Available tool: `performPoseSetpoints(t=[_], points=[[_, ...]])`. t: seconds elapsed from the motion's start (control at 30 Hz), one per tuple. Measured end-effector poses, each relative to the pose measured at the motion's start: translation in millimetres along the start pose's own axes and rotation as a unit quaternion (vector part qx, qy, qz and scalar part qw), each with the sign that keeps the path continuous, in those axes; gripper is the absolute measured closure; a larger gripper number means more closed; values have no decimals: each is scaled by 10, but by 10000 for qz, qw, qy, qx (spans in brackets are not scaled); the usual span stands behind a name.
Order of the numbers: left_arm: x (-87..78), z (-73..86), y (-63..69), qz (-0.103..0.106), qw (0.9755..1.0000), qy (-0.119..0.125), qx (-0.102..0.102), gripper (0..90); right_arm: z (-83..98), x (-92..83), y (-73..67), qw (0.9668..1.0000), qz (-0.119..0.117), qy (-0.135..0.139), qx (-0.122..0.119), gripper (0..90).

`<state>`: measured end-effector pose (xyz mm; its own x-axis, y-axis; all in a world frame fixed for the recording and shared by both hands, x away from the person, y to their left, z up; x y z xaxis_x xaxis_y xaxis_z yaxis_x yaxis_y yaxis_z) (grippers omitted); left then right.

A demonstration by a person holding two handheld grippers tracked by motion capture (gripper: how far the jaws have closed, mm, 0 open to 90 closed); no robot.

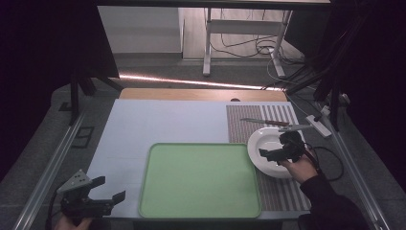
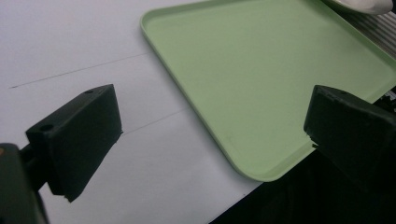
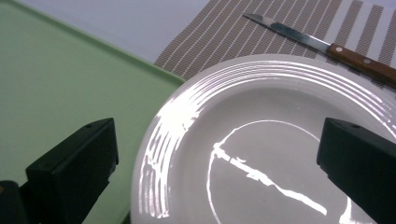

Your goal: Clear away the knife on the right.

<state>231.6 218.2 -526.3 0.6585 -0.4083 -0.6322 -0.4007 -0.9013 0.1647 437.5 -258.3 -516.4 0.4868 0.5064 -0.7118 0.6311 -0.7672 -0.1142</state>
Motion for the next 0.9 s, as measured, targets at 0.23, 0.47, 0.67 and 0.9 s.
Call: performPoseSetpoints(t=[0.23,0.47,0.67,0.9], points=[[0,1,1,-1,10000,-3,-5,39,-85,98,129,9998,172,-111,-48,0],[1,1,1,2,10000,-5,-3,39,-157,200,262,9994,284,-215,-48,0],[2,1,0,5,10000,-7,-10,39,-194,261,359,9989,352,-303,-37,0],[4,2,1,1,10000,-15,1,39,-266,314,499,9986,404,-346,83,0]])
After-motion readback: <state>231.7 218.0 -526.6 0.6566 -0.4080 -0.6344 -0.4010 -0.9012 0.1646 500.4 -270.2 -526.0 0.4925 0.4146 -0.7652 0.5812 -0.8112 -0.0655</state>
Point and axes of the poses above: each handheld gripper's, and its own axes: x roughly forward along the jaws, z roughly out of its underside, y roughly to its right, the point moved 10 cm from there along x, roughly forward along the jaws, and after that the axes turned 7 degrees about -z, right-handed, at the moved point
